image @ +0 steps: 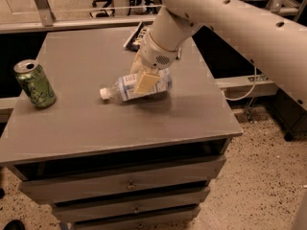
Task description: Pick blue plastic bottle
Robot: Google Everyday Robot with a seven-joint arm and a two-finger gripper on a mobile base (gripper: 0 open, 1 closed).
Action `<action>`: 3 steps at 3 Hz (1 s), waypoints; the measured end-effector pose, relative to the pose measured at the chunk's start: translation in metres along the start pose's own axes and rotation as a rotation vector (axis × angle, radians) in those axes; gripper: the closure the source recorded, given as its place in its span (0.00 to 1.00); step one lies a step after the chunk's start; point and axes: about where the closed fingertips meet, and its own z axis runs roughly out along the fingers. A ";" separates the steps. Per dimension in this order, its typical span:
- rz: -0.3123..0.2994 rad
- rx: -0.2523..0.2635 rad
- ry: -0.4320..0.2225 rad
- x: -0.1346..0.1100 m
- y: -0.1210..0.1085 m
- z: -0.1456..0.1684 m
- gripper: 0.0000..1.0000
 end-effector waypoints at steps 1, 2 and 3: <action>-0.020 -0.003 -0.066 -0.014 0.011 -0.030 0.85; -0.041 0.016 -0.174 -0.033 0.018 -0.068 1.00; 0.001 0.014 -0.330 -0.045 0.020 -0.105 1.00</action>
Offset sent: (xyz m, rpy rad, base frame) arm -0.0586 -0.0106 0.1434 0.3658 -0.0268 0.1112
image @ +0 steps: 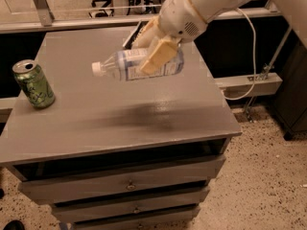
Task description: Pick blue plastic bottle
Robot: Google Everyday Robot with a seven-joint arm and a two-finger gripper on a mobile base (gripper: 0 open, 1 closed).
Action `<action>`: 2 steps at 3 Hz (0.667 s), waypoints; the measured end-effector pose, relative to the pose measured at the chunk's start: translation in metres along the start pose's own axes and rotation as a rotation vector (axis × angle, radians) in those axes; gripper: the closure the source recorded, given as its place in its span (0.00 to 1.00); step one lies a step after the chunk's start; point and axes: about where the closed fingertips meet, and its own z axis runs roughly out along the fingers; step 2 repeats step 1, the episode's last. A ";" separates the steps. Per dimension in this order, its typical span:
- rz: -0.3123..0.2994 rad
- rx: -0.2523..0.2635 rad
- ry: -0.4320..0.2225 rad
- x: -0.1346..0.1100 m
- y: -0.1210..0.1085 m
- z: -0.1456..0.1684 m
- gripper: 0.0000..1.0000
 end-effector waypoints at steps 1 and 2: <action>0.005 -0.007 -0.063 -0.016 0.001 -0.005 1.00; 0.005 -0.007 -0.063 -0.016 0.001 -0.005 1.00</action>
Offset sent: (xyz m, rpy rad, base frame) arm 0.0000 0.0000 0.0000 0.0000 0.0000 0.0000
